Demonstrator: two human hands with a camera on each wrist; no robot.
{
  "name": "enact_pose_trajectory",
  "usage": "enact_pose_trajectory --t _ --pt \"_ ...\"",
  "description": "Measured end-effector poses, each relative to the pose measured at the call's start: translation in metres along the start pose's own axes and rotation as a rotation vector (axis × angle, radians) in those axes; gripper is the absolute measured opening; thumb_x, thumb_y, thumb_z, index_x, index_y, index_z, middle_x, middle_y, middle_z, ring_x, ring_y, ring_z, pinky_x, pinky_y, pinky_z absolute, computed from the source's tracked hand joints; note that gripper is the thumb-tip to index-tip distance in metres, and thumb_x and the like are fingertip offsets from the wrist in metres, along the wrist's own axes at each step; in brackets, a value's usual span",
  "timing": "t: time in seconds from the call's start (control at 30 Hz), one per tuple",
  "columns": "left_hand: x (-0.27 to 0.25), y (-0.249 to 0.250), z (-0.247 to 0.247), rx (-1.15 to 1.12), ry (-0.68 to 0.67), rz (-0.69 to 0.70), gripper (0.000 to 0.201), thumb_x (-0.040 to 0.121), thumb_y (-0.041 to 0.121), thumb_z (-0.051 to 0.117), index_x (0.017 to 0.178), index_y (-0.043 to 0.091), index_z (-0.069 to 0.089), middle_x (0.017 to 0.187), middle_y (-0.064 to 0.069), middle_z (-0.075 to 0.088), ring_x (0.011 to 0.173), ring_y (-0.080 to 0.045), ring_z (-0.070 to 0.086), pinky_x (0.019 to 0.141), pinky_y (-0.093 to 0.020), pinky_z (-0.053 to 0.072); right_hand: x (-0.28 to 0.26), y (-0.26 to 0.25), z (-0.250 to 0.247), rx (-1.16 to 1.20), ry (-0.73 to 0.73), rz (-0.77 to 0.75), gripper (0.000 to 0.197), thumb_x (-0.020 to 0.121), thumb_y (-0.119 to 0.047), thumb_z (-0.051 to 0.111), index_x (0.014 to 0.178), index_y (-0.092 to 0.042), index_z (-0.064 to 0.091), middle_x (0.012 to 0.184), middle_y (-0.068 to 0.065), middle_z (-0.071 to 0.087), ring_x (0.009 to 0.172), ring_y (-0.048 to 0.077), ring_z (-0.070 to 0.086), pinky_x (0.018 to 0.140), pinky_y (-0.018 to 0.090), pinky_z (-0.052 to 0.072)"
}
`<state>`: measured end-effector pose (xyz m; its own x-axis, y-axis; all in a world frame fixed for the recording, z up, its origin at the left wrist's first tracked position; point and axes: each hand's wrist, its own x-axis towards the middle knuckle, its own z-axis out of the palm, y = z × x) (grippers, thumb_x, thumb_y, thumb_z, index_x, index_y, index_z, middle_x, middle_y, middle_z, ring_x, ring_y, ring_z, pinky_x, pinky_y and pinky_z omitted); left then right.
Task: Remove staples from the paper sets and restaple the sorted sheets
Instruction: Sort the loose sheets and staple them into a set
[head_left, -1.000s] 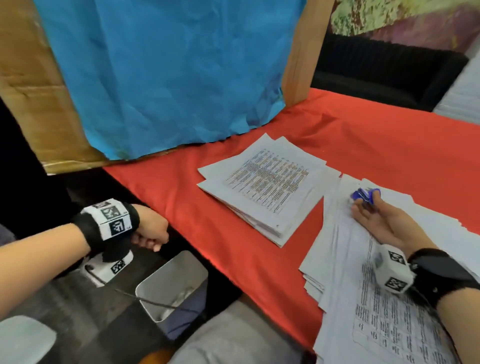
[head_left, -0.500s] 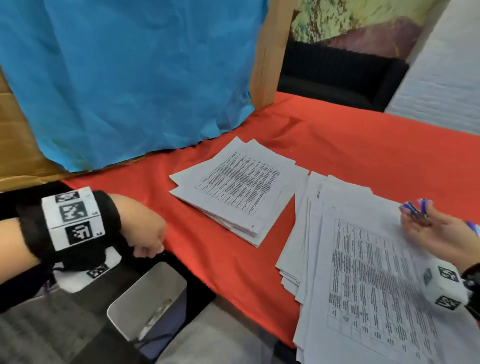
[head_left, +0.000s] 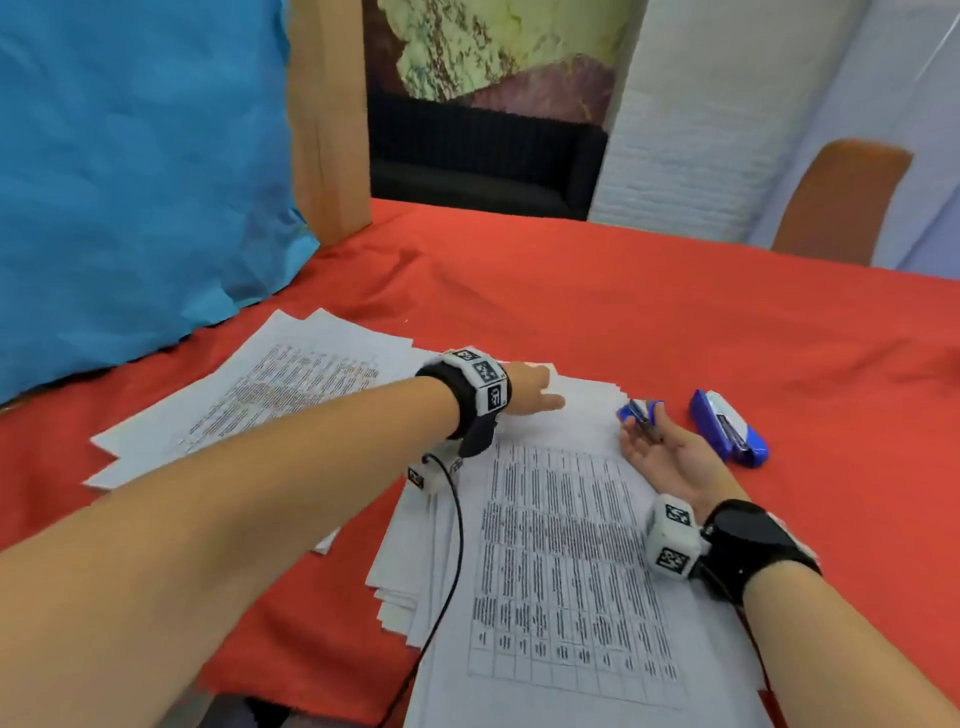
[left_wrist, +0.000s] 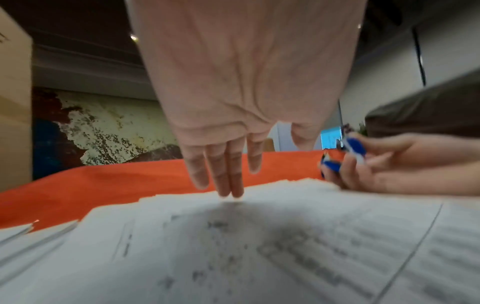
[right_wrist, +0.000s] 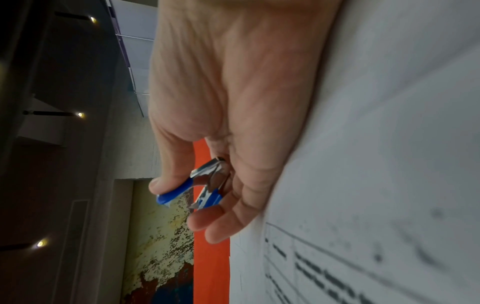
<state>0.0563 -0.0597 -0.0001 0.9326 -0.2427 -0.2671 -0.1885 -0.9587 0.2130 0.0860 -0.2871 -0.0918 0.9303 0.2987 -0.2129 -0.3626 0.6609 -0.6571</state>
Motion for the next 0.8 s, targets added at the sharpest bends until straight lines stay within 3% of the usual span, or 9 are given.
enact_pose_trajectory --t 0.13,0.27,0.37,0.4,0.47,0.5,0.57,0.67,0.8 --pt "0.026 -0.01 0.015 0.087 -0.013 -0.092 0.067 0.097 0.055 0.028 0.129 -0.001 0.049 0.133 -0.019 0.052 0.118 -0.031 0.052 0.094 -0.034 0.038 0.001 0.0 -0.002 0.029 0.0 0.0 0.071 0.026 -0.016 0.1 0.087 0.003 0.069 0.087 0.015 0.07 0.069 0.019 0.069 0.067 0.032 0.059" --pt "0.029 -0.031 0.011 -0.068 -0.045 -0.152 0.064 0.094 0.058 0.037 0.109 0.001 0.061 0.113 -0.019 0.061 0.103 -0.031 0.056 0.086 -0.032 0.038 0.002 -0.001 -0.003 0.042 -0.006 -0.007 0.073 0.031 -0.017 0.099 0.092 0.003 0.065 0.091 0.016 0.069 0.072 0.021 0.069 0.07 0.033 0.059" --pt "0.015 -0.058 0.009 -0.641 -0.247 -0.164 0.069 0.073 0.056 0.071 0.121 0.008 0.059 0.125 -0.009 0.061 0.12 -0.035 0.051 0.107 -0.041 0.034 -0.001 -0.001 -0.003 0.072 0.009 -0.006 0.068 0.039 -0.014 0.096 0.095 0.003 0.063 0.093 0.017 0.068 0.074 0.022 0.069 0.072 0.034 0.058" --pt "0.005 -0.067 0.01 -0.897 -0.29 -0.148 0.08 0.06 0.051 0.082 0.122 0.008 0.059 0.126 -0.013 0.062 0.123 -0.038 0.05 0.109 -0.046 0.032 -0.002 -0.001 -0.002 0.075 0.016 -0.005 0.062 0.045 -0.014 0.094 0.097 0.003 0.063 0.093 0.017 0.068 0.074 0.021 0.069 0.072 0.034 0.059" --pt "-0.01 -0.087 0.019 -1.241 -0.283 -0.124 0.093 0.044 0.038 0.092 0.123 0.002 0.059 0.121 -0.017 0.064 0.111 -0.035 0.059 0.1 -0.044 0.043 -0.004 -0.002 0.0 0.069 0.044 -0.006 0.044 0.064 -0.017 0.08 0.099 0.002 0.061 0.092 0.016 0.068 0.073 0.02 0.069 0.071 0.032 0.059" --pt "-0.019 -0.09 0.024 -1.32 -0.304 -0.097 0.091 0.044 0.031 0.092 0.122 -0.002 0.059 0.116 -0.019 0.066 0.101 -0.033 0.063 0.092 -0.042 0.048 -0.005 -0.002 0.001 0.066 0.063 -0.009 0.035 0.072 -0.019 0.072 0.099 0.001 0.06 0.092 0.015 0.067 0.072 0.019 0.068 0.071 0.031 0.059" --pt "-0.04 -0.08 0.036 -1.393 -0.382 -0.065 0.064 0.056 0.012 0.086 0.112 -0.007 0.064 0.108 -0.021 0.068 0.09 -0.031 0.067 0.081 -0.041 0.054 -0.004 -0.001 0.001 0.055 0.087 -0.019 0.03 0.078 -0.02 0.064 0.099 0.001 0.06 0.093 0.014 0.066 0.073 0.018 0.067 0.072 0.031 0.059" --pt "-0.062 -0.052 0.049 -1.332 -0.372 -0.086 0.024 0.08 -0.004 0.06 0.102 0.0 0.068 0.102 -0.018 0.071 0.084 -0.027 0.072 0.068 -0.036 0.06 -0.005 -0.001 0.006 -0.106 0.099 -0.027 0.02 0.085 -0.014 0.061 0.099 0.0 0.06 0.092 0.013 0.065 0.078 0.02 0.068 0.076 0.032 0.059" --pt "-0.061 -0.051 0.048 -1.298 -0.137 -0.132 0.024 0.091 -0.001 0.049 0.11 -0.002 0.065 0.106 -0.02 0.07 0.089 -0.032 0.071 0.073 -0.04 0.059 -0.019 -0.029 0.006 -0.838 0.153 -0.029 0.009 0.095 -0.019 0.058 0.096 -0.01 0.06 0.088 0.006 0.061 0.075 0.016 0.061 0.064 0.025 0.054"
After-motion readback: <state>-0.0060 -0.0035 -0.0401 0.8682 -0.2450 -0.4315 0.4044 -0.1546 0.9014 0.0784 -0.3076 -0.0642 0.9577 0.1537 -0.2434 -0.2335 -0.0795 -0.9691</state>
